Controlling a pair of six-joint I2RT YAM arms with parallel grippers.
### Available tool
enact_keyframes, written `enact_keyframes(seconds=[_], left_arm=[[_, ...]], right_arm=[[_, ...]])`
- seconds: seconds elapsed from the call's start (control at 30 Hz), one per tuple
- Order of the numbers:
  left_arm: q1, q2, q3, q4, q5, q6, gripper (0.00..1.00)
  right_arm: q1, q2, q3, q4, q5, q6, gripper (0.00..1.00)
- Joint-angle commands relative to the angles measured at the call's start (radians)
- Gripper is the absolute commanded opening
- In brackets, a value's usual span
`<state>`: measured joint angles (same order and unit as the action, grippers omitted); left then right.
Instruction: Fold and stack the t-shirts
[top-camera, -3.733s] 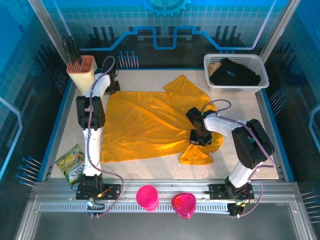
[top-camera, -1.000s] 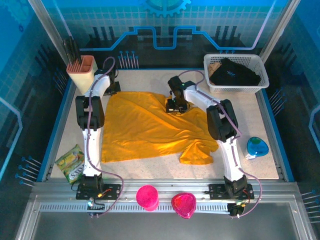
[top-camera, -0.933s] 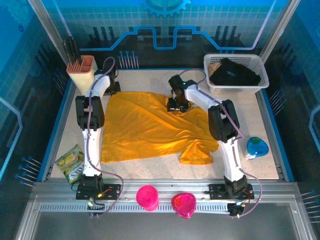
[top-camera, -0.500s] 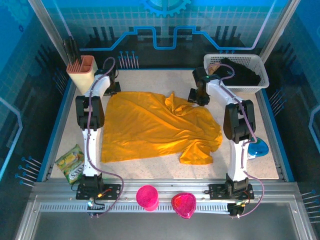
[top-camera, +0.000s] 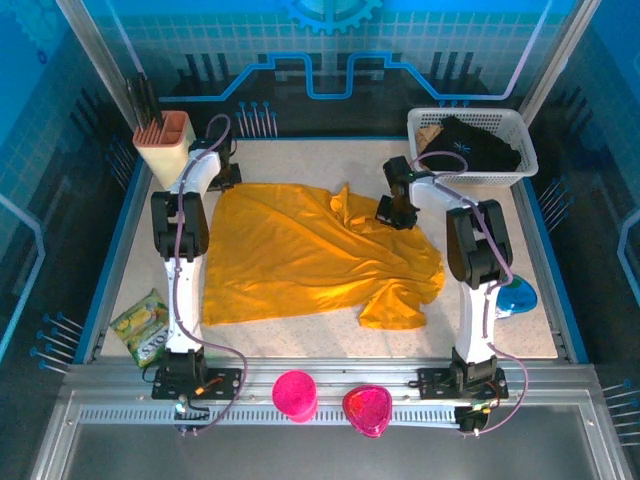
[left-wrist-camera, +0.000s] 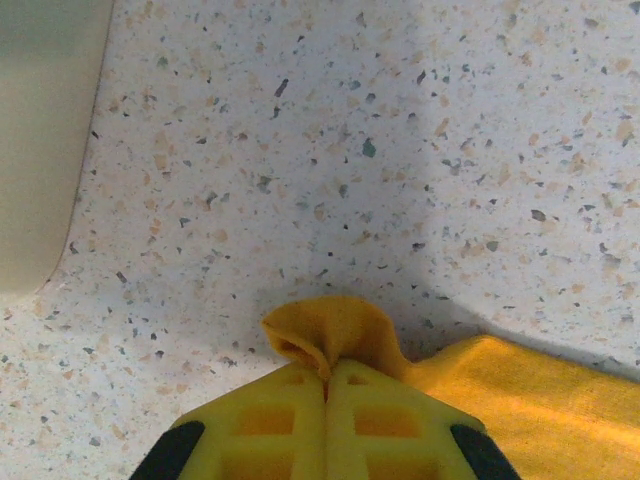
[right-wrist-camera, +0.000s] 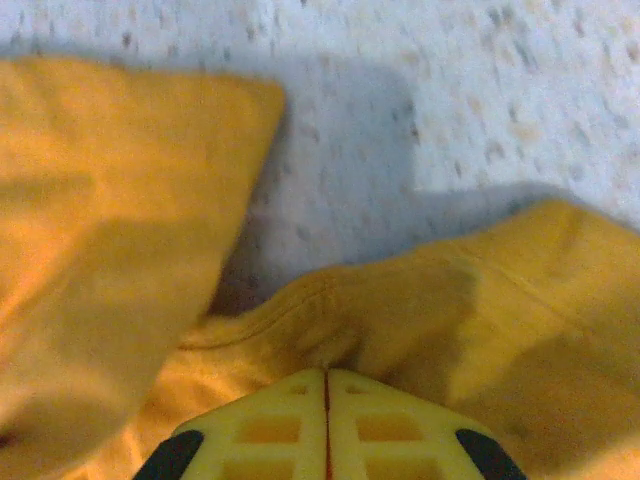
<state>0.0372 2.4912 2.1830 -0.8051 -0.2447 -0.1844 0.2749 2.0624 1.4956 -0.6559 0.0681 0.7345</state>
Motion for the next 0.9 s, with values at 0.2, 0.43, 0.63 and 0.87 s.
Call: enact_keyframes(seconds=[0.2,0.43,0.63,0.87], left_arm=[[0.004,-0.048,-0.022,0.001,0.016,-0.004,0.00],[0.004,-0.054,-0.015,0.000,0.016,-0.001,0.00],[0.004,-0.052,-0.015,0.000,0.020,-0.002,0.00],[0.004,-0.052,-0.014,0.001,0.019,0.002,0.00]], right_arm=[[0.064,-0.070,-0.110,0.017,-0.024,0.043,0.14],[0.018,-0.136,-0.037,-0.019,0.025,0.050,0.31],[-0.003,-0.036,0.111,-0.075,0.033,0.049,0.31],[-0.021,0.088,0.213,-0.099,0.035,0.055,0.30]])
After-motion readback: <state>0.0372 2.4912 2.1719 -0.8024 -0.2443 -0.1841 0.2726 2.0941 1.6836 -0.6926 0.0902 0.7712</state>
